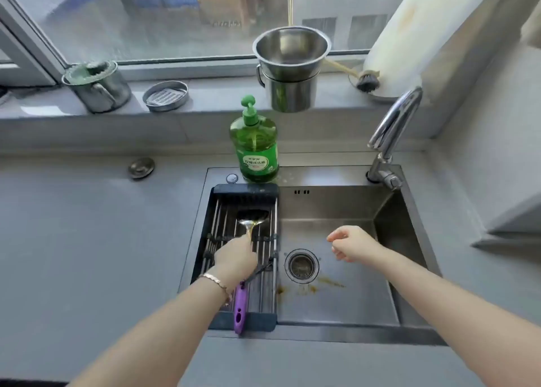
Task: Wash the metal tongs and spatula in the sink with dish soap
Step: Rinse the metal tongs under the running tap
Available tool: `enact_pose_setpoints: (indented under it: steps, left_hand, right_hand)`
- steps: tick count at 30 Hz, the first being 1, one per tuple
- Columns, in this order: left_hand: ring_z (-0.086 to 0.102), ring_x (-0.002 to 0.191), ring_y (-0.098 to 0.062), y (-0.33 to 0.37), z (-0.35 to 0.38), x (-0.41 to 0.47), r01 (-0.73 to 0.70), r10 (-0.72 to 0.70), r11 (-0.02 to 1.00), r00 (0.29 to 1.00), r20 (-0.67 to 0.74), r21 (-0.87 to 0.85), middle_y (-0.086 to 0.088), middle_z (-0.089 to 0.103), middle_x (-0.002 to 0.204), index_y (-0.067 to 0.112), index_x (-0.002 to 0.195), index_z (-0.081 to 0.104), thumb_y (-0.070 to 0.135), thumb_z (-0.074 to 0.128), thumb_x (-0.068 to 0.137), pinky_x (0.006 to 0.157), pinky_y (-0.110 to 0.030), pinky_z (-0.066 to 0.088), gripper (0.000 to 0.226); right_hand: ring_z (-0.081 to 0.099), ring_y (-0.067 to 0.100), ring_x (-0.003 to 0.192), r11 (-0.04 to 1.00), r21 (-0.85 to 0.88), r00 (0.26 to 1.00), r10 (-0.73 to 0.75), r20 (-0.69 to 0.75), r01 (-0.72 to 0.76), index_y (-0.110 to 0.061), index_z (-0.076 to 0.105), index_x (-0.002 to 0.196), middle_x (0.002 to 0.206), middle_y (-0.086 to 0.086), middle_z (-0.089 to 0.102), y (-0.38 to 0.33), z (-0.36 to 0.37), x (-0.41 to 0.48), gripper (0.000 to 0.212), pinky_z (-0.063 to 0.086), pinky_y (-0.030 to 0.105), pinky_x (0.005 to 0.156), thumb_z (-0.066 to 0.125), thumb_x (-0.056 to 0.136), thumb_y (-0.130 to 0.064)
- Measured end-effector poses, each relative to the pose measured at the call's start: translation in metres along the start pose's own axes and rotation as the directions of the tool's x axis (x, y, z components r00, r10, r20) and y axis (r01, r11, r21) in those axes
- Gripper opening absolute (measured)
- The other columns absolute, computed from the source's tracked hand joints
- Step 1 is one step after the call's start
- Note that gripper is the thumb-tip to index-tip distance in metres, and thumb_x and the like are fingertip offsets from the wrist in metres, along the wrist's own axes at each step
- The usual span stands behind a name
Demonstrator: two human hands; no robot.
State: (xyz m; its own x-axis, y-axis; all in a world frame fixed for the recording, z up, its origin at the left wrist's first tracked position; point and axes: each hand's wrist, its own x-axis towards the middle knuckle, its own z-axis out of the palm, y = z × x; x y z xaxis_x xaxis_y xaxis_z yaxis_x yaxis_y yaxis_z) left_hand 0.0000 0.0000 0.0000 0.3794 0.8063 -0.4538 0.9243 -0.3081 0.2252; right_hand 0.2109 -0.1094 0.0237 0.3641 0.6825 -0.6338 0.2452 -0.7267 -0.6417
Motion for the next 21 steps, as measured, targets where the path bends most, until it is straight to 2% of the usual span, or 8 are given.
enact_pose_setpoints:
  steps: [2,3,6,9,12,16,18,21]
  left_hand:
    - [0.061,0.092,-0.022,-0.022,0.018,0.001,0.016,-0.015,0.998,1.0,0.009,-0.065,-0.006,0.06,0.104,0.012,0.113,0.051,0.021,0.049,0.09,0.081,-0.037,0.054,0.025]
    - [0.06,0.092,-0.02,-0.032,0.029,0.001,-0.022,0.023,0.997,1.0,0.01,-0.068,-0.004,0.06,0.105,0.014,0.113,0.052,0.029,0.051,0.09,0.083,-0.035,0.053,0.028]
    - [0.051,0.1,-0.014,-0.045,0.052,0.001,-0.229,0.222,0.966,0.972,0.069,0.117,0.005,0.054,0.103,0.018,0.109,0.055,0.051,0.05,0.087,0.094,-0.032,0.043,0.039]
    - [0.049,0.106,-0.019,-0.043,0.057,0.009,-0.279,0.263,0.926,0.96,0.095,0.253,0.0,0.054,0.112,0.016,0.111,0.051,0.034,0.052,0.09,0.096,-0.033,0.04,0.027]
    - [0.054,0.1,-0.023,-0.041,0.05,0.018,-0.255,0.222,0.922,0.964,0.144,0.292,-0.004,0.06,0.107,0.014,0.108,0.05,0.013,0.047,0.09,0.094,-0.035,0.039,0.018]
    - [0.057,0.1,-0.022,-0.043,0.027,0.024,-0.288,0.239,0.865,0.956,0.167,0.41,-0.005,0.062,0.107,0.012,0.111,0.053,0.006,0.046,0.089,0.097,-0.036,0.039,0.024]
    - [0.058,0.101,-0.021,-0.038,0.008,0.023,-0.273,0.251,0.825,0.961,0.113,0.495,-0.003,0.063,0.106,0.012,0.112,0.053,0.009,0.047,0.089,0.102,-0.037,0.035,0.023]
    - [0.061,0.089,-0.022,-0.02,-0.025,0.01,-0.237,0.316,0.826,0.946,-0.071,0.512,-0.002,0.066,0.095,0.012,0.105,0.055,0.015,0.044,0.093,0.094,-0.035,0.038,0.017]
  right_hand:
    - [0.052,0.013,0.055,0.999,0.007,0.999,0.045,-0.008,-0.045,-0.009,0.054,0.093,0.067,0.001,0.055,0.007,0.011,0.005,0.021,0.036,0.02,0.048,0.037,0.087,0.002]
    - [0.052,0.013,0.055,0.997,0.013,0.997,0.072,-0.009,-0.071,-0.008,0.054,0.095,0.068,0.002,0.055,0.01,0.016,0.004,0.022,0.037,0.019,0.047,0.037,0.087,0.003]
    - [0.05,0.014,0.057,0.991,0.051,0.991,0.127,-0.03,-0.125,0.001,0.057,0.106,0.079,0.012,0.056,0.02,0.027,0.002,0.027,0.039,0.008,0.038,0.036,0.089,0.006]
    - [0.049,0.013,0.059,0.986,0.065,0.986,0.158,-0.051,-0.155,0.007,0.055,0.112,0.09,0.018,0.055,0.028,0.034,-0.003,0.029,0.036,0.004,0.036,0.037,0.09,0.007]
    - [0.05,0.015,0.058,0.975,0.088,0.976,0.209,-0.062,-0.203,0.009,0.055,0.112,0.078,0.013,0.055,0.04,0.037,-0.004,0.029,0.037,0.005,0.037,0.038,0.09,0.007]
    - [0.052,0.015,0.059,0.963,0.083,0.963,0.262,-0.06,-0.257,0.006,0.057,0.111,0.071,0.005,0.055,0.052,0.037,-0.006,0.028,0.041,0.009,0.042,0.039,0.09,0.004]
    - [0.052,0.014,0.058,0.965,0.083,0.966,0.253,-0.054,-0.248,0.005,0.057,0.111,0.07,0.005,0.055,0.056,0.036,-0.005,0.028,0.04,0.007,0.04,0.038,0.09,0.004]
    - [0.053,0.013,0.059,0.97,0.102,0.973,0.227,-0.043,-0.222,0.003,0.058,0.11,0.071,0.003,0.056,0.057,0.03,-0.006,0.028,0.041,0.008,0.042,0.038,0.09,0.003]
